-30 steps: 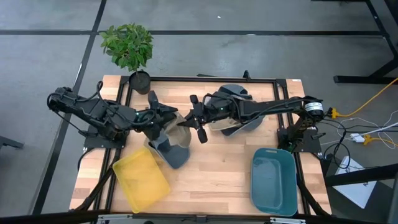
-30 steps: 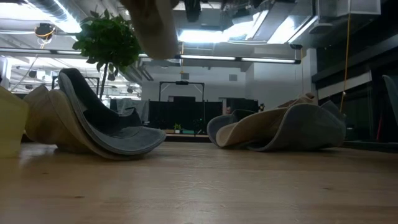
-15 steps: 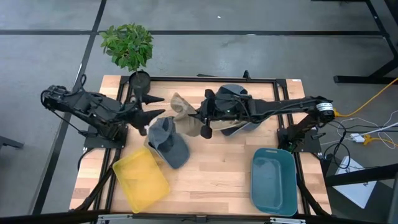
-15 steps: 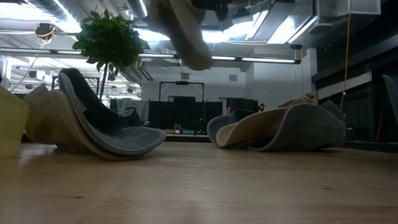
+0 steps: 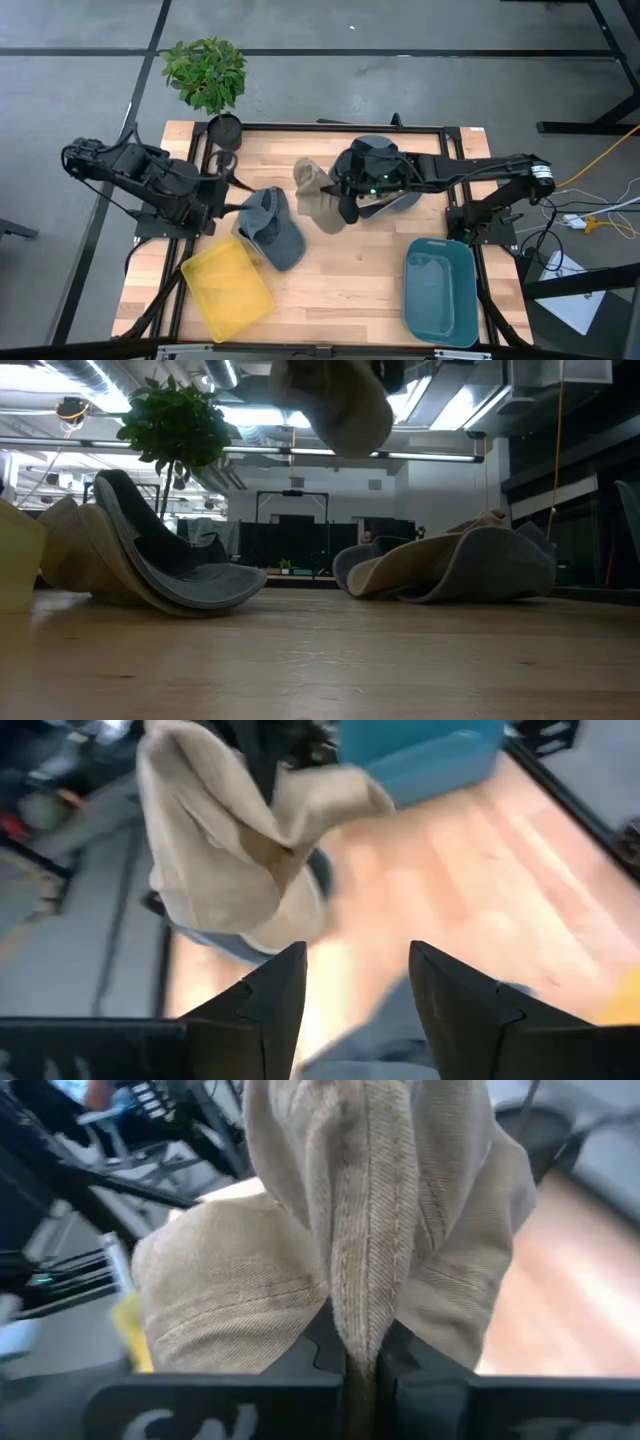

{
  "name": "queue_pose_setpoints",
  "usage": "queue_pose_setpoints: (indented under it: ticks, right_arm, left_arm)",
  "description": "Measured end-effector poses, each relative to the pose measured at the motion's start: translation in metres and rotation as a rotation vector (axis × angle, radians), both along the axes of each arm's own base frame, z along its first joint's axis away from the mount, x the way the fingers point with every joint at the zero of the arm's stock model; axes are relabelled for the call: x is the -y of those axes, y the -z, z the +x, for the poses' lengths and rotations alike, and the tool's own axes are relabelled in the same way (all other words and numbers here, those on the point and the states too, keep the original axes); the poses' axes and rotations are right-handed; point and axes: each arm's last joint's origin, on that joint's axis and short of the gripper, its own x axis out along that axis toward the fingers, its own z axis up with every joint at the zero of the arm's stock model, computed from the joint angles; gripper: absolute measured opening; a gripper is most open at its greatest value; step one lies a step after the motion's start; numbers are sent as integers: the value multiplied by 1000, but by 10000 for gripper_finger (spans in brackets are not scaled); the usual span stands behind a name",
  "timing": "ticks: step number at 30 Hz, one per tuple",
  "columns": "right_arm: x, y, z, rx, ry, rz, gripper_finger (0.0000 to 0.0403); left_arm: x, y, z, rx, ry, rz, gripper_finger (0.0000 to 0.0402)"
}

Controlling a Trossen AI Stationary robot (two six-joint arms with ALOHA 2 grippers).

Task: Pick & Place hat
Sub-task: Put the middle brown cap into the blue bin

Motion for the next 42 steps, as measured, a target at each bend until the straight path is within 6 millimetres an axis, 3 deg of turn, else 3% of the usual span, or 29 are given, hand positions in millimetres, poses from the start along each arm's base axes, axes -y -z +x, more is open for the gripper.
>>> queue_pose_setpoints:
  ticks: [5,9,14,20,27,38,42]
  right_arm:
    - [-3,1,-4,-33,-12,232,7]
    - [-7,-3,-14,-189,36,380,7]
    - [-14,-16,-37,-383,224,414,7]
    - [-32,-32,-58,-458,368,451,7]
    - [-54,-26,-76,-601,481,581,7]
    - [-83,-17,-109,-959,693,825,7]
    - [-91,-17,-112,-944,733,829,7]
  left_arm:
    - [2,26,5,-18,-35,-39,160]
    - [3,47,12,35,-36,-56,153]
    - [5,69,17,177,-14,-73,144]
    - [6,89,21,376,16,-66,137]
    - [7,105,28,569,43,18,133]
    - [-4,118,41,515,-7,73,132]
    - [-6,127,51,461,-26,92,134]
